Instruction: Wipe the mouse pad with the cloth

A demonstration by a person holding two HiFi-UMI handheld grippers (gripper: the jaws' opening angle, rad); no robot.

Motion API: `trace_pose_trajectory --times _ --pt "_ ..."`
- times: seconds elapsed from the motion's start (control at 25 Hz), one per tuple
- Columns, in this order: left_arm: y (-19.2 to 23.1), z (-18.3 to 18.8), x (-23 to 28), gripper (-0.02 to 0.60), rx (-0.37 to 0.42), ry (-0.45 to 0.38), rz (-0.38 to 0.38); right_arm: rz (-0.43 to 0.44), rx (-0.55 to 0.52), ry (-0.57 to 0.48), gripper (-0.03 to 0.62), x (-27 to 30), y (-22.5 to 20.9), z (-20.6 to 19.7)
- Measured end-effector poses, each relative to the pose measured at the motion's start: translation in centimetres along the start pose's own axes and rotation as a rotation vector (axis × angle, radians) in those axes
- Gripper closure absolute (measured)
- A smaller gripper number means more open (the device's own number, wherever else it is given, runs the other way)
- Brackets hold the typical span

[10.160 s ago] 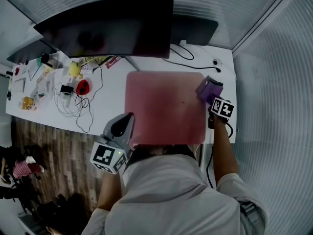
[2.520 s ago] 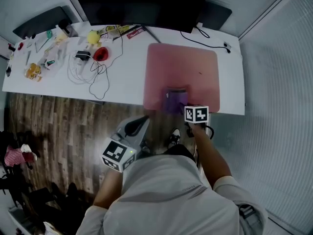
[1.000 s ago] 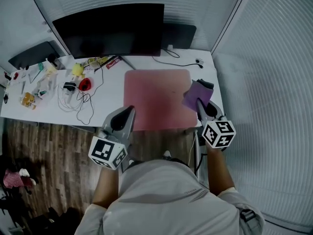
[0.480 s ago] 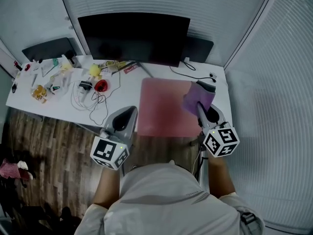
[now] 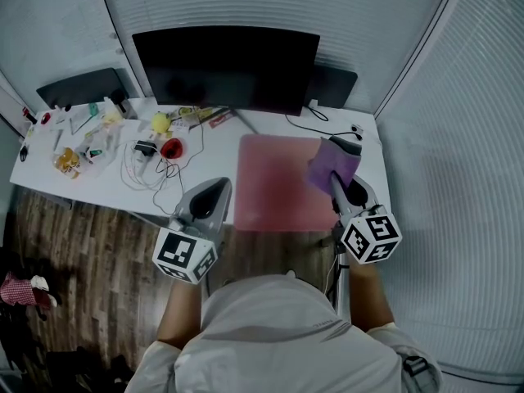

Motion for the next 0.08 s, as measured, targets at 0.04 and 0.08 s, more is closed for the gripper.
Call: trace_pose_trajectory --times 0.04,0.08 --pt "0.03 -0.04 -0.02 0.578 0.0 0.0 -0.002 -0.001 0.0 0.0 0.539 0.0 0.06 -0.01" --pt "0.05 -0.07 -0.04 0.578 -0.001 0.0 -0.003 -0.002 -0.001 0.001 0.539 0.0 0.1 -0.03"
Point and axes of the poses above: the fingertips, and each gripper's own axes: x forward along the fingers, y to its left, z out of its top, the point moved 5 cm from there along -x, backward along the fingers, and after that the axes turned 6 degrees about x, right-handed, at the moved point
